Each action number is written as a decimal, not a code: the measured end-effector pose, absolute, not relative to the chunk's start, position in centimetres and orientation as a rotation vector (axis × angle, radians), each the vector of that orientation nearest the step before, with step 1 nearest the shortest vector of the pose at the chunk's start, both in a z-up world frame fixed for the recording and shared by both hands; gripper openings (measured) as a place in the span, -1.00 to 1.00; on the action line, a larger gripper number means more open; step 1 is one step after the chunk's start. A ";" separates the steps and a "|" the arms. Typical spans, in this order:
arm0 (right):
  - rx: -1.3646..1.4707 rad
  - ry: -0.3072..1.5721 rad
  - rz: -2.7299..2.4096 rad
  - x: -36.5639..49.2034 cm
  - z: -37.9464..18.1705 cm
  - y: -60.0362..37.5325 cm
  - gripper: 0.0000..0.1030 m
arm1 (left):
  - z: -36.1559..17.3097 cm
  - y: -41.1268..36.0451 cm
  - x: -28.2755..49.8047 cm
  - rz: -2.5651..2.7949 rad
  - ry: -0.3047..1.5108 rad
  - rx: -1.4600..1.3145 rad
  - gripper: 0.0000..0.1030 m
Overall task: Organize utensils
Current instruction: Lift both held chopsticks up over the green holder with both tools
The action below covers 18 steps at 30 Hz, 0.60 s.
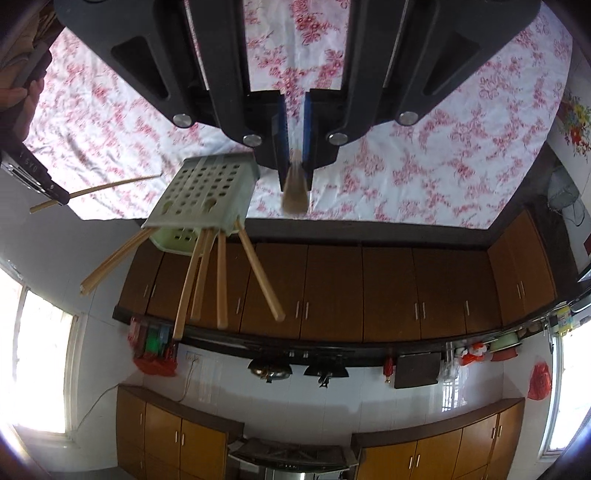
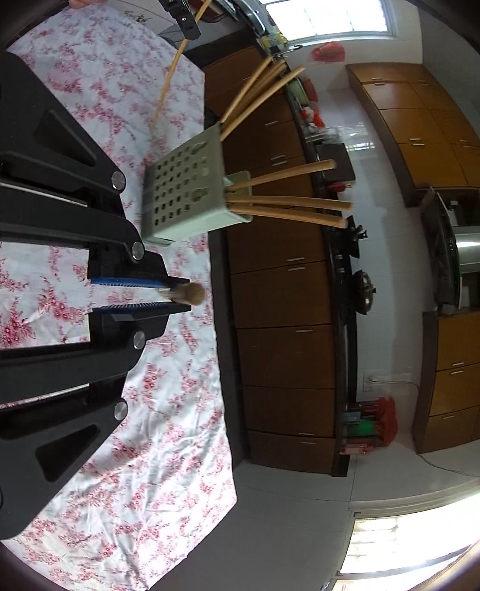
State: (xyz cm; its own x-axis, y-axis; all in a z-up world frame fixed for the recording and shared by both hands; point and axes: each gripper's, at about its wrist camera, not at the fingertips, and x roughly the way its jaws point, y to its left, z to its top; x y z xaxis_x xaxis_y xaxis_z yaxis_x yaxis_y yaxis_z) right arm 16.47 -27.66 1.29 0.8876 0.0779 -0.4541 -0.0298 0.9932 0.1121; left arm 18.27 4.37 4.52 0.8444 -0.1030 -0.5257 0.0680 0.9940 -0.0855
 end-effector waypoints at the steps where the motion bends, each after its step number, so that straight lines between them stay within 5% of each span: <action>1: 0.105 0.470 0.058 16.4 1.5 -27.6 -0.84 | 5.0 4.4 18.3 -0.096 0.550 -0.066 -0.84; 18: 0.160 0.194 0.237 14.4 11.9 -23.9 -0.85 | 13.8 -0.7 17.4 -0.260 0.346 -0.077 -0.84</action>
